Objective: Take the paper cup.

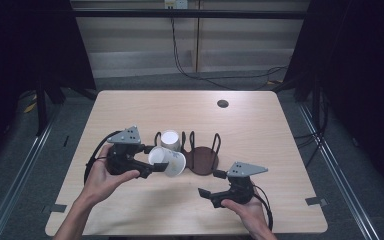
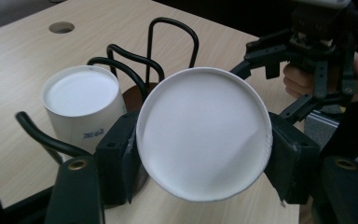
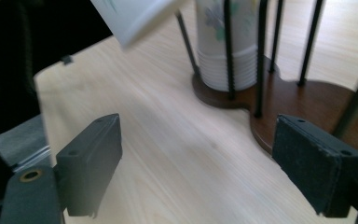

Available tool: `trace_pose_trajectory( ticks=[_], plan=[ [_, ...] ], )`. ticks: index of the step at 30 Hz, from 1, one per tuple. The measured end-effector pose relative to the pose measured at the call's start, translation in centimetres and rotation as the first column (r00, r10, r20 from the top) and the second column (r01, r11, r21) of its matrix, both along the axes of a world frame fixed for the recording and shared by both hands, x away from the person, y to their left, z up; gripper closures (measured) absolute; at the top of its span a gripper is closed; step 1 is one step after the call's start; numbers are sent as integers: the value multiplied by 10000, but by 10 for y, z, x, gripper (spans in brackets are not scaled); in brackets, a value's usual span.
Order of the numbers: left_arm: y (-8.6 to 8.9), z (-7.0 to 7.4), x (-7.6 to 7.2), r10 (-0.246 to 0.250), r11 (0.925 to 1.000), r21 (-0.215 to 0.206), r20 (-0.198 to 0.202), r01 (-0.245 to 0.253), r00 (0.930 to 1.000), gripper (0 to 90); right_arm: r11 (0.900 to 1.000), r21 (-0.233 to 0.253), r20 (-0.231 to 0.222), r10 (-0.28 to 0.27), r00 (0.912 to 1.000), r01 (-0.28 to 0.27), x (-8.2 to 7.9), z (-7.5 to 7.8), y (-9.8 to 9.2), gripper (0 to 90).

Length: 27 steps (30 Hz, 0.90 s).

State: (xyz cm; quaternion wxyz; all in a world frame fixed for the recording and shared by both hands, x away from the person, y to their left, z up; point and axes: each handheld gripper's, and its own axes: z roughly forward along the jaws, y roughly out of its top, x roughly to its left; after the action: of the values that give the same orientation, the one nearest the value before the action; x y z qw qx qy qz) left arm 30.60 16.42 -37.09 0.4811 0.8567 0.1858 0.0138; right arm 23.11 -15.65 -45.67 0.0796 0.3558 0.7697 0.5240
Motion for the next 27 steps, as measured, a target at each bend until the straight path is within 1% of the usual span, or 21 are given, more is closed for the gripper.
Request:
trace_pose_trajectory(
  ticks=[2,3,5,10,11,12,13,14,16,17,20,21,22,23,24,25,26,27],
  plan=[
    [-1,-6,-1,-67,10000,-23,-111,67,9999,358,9999,-14,221,103,9997,-103,1,8,1,153],
    [-1,-9,-2,-77,10000,11,-189,77,9998,358,9997,71,294,213,9993,-216,2,14,1,153],
    [-2,-11,-3,-104,9999,-4,-221,104,9997,358,9996,134,325,240,9992,-244,3,15,1,153],
    [0,-17,-5,-150,9999,-21,-303,150,9994,358,9968,222,278,761,9967,-767,14,25,14,156],
    [2,-18,-5,-124,9998,-134,-301,120,9995,358,9962,174,295,843,9960,-848,15,26,16,156],
    [2,-18,-5,-124,9998,-134,-301,120,9995,358,9962,174,295,843,9960,-848,15,26,16,156],
    [4,-20,-5,-171,9993,-344,-417,156,9990,358,9943,219,311,1037,9941,-1044,20,31,20,154],
    [4,-20,-5,-171,9993,-344,-417,156,9990,358,9943,219,311,1037,9941,-1044,20,31,20,154],
    [6,-25,-6,-231,9993,-297,-485,217,9986,357,9927,272,350,1162,9926,-1172,23,34,23,147],
    [6,-28,-7,-272,9990,-361,-610,250,9978,357,9907,371,421,1291,9907,-1306,26,34,26,145],
    [6,-29,-8,-328,9990,-330,-654,307,9973,357,9889,447,393,1401,9894,-1418,27,31,29,136],
    [6,-28,-9,-389,9984,-427,-718,359,9967,358,9861,618,389,1520,9876,-1542,29,28,31,136],
    [6,-28,-9,-389,9984,-427,-718,359,9967,357,9861,618,389,1520,9876,-1542,29,28,31,136],
    [5,-28,-9,-409,9984,-429,-841,373,9956,358,9838,712,365,1621,9861,-1644,30,25,33,137],
    [4,-27,-10,-494,9974,-570,-969,440,9941,358,9838,712,365,1621,9861,-1644,30,25,33,137],
    [3,-26,-11,-582,9963,-685,-1080,509,9924,358,9817,664,359,1763,9837,-1784,29,24,35,137],
    [-1,-24,-14,-559,9979,-371,-919,527,9942,358,9804,751,373,1799,9830,-1823,29,24,35,138],
    [-2,-23,-15,-644,9973,-408,-938,608,9935,358,9791,775,375,1856,9819,-1880,29,23,35,138]
  ],
)
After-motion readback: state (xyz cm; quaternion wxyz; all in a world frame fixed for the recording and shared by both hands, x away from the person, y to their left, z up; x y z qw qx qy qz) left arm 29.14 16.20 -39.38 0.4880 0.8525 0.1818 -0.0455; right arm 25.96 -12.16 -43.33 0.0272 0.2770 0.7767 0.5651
